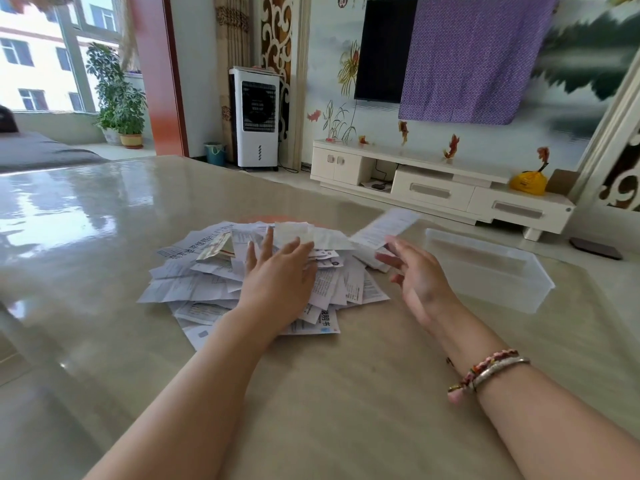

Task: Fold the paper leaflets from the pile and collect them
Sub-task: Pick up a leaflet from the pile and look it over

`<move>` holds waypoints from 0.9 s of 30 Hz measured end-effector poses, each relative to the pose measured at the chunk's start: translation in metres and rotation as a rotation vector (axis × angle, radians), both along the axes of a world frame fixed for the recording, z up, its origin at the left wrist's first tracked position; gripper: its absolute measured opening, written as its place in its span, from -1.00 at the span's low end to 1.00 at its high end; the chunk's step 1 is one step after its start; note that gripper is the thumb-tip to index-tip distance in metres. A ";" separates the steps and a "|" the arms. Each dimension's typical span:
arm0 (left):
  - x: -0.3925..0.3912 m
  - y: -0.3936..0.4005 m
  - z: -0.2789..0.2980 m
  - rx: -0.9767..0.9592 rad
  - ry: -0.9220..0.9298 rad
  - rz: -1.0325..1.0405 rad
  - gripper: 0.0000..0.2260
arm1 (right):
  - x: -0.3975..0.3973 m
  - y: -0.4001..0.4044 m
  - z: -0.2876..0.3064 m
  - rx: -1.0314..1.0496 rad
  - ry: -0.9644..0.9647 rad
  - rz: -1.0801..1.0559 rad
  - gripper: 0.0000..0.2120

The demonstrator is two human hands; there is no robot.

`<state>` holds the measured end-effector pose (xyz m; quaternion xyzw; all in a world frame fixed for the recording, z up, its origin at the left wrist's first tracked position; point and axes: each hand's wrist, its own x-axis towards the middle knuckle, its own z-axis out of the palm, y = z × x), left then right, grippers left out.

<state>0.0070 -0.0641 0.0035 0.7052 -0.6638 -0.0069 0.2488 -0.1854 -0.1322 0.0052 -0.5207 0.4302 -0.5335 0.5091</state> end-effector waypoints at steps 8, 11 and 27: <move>-0.001 0.005 0.005 -0.128 -0.122 0.025 -0.67 | -0.001 -0.004 -0.007 0.088 0.103 -0.010 -0.83; 0.001 0.006 0.004 -0.170 -0.143 0.024 -0.69 | 0.001 -0.004 -0.010 0.089 0.219 -0.040 -0.80; -0.004 0.002 0.000 -0.196 -0.191 0.021 -0.62 | 0.018 -0.019 0.003 0.143 0.285 -0.038 -0.84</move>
